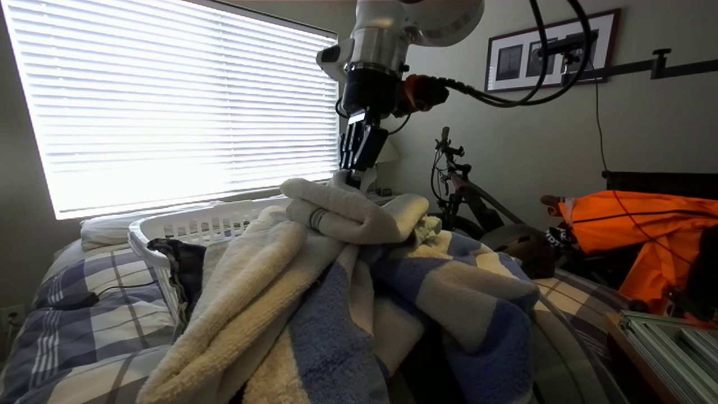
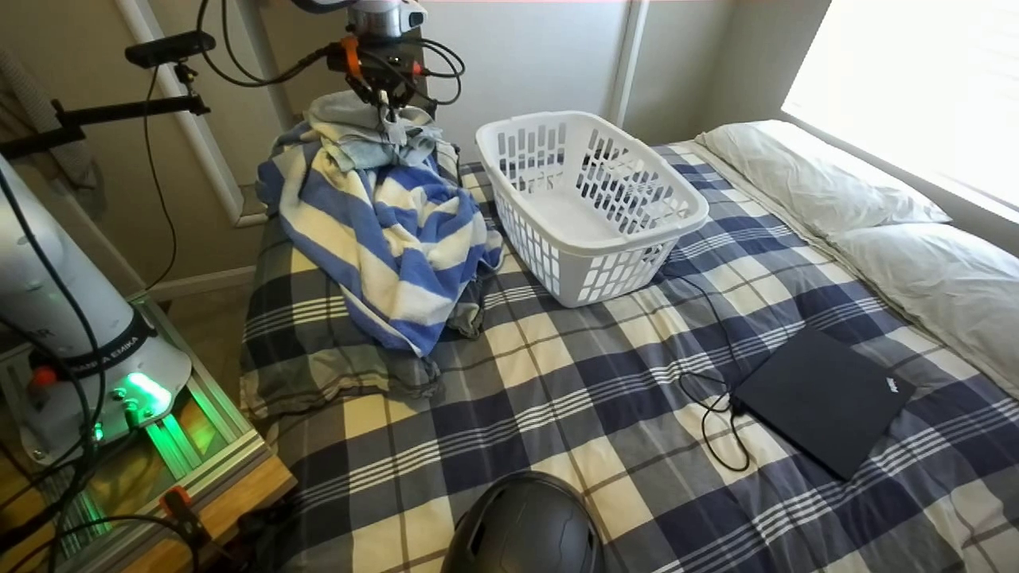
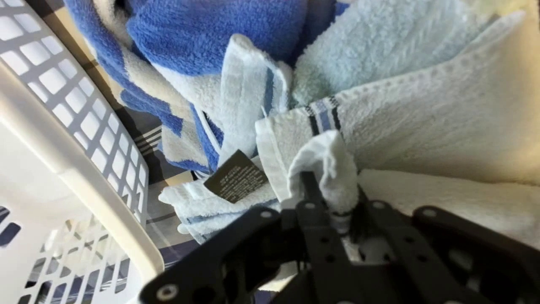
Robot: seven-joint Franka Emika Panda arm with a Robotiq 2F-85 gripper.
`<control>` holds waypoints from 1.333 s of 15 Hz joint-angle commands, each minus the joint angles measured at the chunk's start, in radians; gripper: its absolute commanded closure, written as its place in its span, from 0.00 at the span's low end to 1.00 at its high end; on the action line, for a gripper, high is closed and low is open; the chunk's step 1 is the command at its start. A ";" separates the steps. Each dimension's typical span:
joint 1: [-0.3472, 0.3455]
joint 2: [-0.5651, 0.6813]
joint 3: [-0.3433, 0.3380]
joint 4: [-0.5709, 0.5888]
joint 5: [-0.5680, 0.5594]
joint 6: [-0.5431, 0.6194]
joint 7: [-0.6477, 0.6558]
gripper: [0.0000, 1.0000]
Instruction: Put the towel inside the basket
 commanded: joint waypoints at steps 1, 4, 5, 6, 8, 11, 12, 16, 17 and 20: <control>-0.025 -0.016 0.027 0.015 -0.023 -0.013 0.128 0.99; -0.030 -0.026 0.026 0.028 -0.058 0.083 0.133 0.95; -0.034 -0.029 0.023 0.041 -0.078 0.131 0.114 0.95; -0.039 -0.031 0.020 0.057 -0.105 0.169 0.117 0.95; -0.053 -0.038 0.012 0.084 -0.147 0.243 0.108 0.95; -0.060 -0.033 0.014 0.088 -0.143 0.273 0.106 0.92; -0.067 -0.036 0.010 0.096 -0.152 0.300 0.105 0.92; -0.073 -0.039 0.007 0.102 -0.157 0.314 0.104 0.92; -0.073 -0.039 0.007 0.102 -0.158 0.314 0.104 0.92; -0.078 -0.021 0.005 0.112 -0.191 0.344 0.132 0.97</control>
